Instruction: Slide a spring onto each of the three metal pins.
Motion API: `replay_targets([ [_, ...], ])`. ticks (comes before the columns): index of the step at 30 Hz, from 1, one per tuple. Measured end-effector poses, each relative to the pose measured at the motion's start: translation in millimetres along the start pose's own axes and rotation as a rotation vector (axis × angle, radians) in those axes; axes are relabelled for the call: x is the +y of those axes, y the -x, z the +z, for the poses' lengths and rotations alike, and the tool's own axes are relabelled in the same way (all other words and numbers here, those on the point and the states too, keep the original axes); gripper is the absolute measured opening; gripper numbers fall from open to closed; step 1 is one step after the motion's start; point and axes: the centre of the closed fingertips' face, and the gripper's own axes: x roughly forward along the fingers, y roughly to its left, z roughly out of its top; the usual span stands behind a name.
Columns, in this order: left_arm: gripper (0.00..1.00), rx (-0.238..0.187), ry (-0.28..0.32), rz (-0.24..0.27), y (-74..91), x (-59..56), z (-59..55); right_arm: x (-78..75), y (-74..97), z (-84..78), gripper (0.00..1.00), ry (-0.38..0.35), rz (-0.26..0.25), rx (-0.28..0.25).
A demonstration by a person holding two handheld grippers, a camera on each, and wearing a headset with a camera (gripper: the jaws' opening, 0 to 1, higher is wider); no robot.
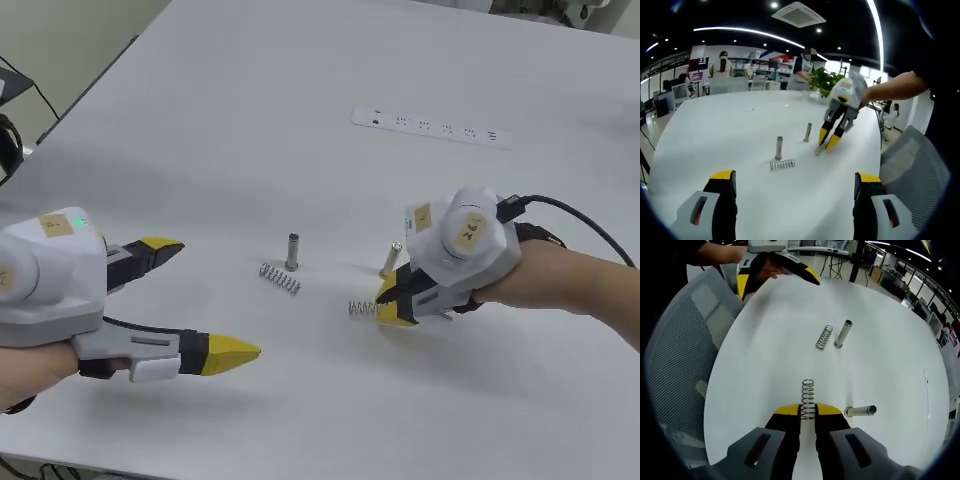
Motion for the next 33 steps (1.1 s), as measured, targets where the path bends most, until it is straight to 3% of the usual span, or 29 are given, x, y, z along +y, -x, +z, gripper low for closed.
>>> replay_targets([
  [9, 0.94, -0.002, -0.026, -0.03, -3.8, -10.9, 7.9, 3.8, 19.4, -0.3, 0.08, -0.003, -0.023, -0.025],
  [18, 0.9, 0.02, -0.041, -0.069, -9.1, -20.2, 6.8, 7.3, 43.5, 0.9, 0.08, -0.025, -0.052, -0.074],
  [25, 0.85, 0.059, -0.095, -0.131, -18.6, -32.5, 7.0, 12.8, 54.1, 1.9, 0.08, -0.03, -0.066, -0.1],
  [30, 0.8, 0.049, -0.102, -0.162, -26.1, -39.2, 15.5, 17.1, 57.6, 5.5, 0.08, -0.031, -0.068, -0.119],
  [33, 0.73, 0.047, -0.117, -0.207, -34.4, -49.8, 21.4, 21.1, 57.7, 9.0, 0.08, -0.029, -0.065, -0.133],
])
